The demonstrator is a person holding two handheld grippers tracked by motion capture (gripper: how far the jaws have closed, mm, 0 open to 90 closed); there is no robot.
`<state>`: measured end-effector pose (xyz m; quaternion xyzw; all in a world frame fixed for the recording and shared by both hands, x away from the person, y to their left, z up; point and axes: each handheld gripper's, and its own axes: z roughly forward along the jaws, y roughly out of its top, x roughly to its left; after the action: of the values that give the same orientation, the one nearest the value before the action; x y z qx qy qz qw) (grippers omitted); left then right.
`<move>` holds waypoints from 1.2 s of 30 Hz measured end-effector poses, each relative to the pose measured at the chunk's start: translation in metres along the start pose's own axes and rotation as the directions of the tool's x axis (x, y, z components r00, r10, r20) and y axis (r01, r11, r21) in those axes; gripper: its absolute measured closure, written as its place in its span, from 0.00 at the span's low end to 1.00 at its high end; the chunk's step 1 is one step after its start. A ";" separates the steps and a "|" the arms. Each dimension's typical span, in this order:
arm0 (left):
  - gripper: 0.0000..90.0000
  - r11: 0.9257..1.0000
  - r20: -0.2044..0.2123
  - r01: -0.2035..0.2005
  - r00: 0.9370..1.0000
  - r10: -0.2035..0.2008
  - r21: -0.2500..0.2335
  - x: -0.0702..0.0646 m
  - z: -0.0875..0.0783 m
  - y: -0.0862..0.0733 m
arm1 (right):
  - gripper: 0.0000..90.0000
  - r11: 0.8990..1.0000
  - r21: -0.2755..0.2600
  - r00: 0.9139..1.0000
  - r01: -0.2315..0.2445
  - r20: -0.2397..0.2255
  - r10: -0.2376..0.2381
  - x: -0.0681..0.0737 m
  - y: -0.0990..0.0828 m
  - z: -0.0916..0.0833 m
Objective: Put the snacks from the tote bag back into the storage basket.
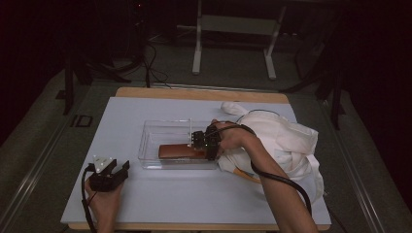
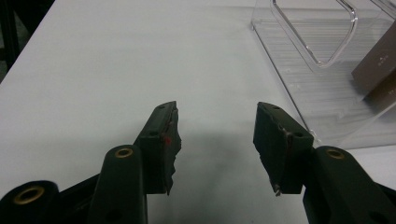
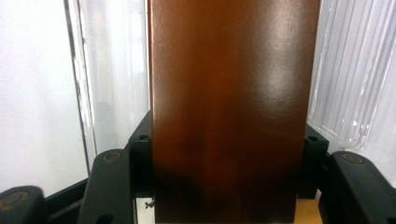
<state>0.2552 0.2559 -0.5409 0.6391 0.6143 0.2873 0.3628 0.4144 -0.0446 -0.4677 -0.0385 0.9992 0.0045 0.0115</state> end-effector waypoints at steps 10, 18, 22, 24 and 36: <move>0.56 1.000 -0.001 0.000 1.000 0.000 0.000 0.000 0.000 0.000 | 0.46 0.999 0.031 1.000 -0.010 -0.006 0.010 -0.002 0.002 0.002; 0.56 1.000 -0.001 0.000 1.000 0.000 -0.001 0.000 0.000 0.000 | 0.46 0.999 0.050 1.000 -0.015 -0.005 0.016 -0.004 0.003 0.004; 0.56 1.000 -0.001 -0.001 1.000 0.001 0.000 0.000 0.000 0.000 | 0.46 0.998 0.057 1.000 -0.014 0.003 0.014 -0.004 0.004 0.004; 0.56 1.000 -0.001 -0.001 1.000 0.001 0.000 0.000 0.000 0.000 | 0.46 0.998 0.060 1.000 -0.013 0.004 0.013 -0.004 0.005 0.005; 0.56 1.000 -0.001 -0.001 1.000 0.001 0.000 0.000 0.000 0.000 | 0.46 0.997 0.074 1.000 -0.028 0.000 0.028 -0.006 0.006 0.007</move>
<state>0.2552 0.2558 -0.5409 0.6393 0.6142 0.2876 0.3624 0.4205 -0.0382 -0.4745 -0.0238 0.9991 -0.0323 0.0123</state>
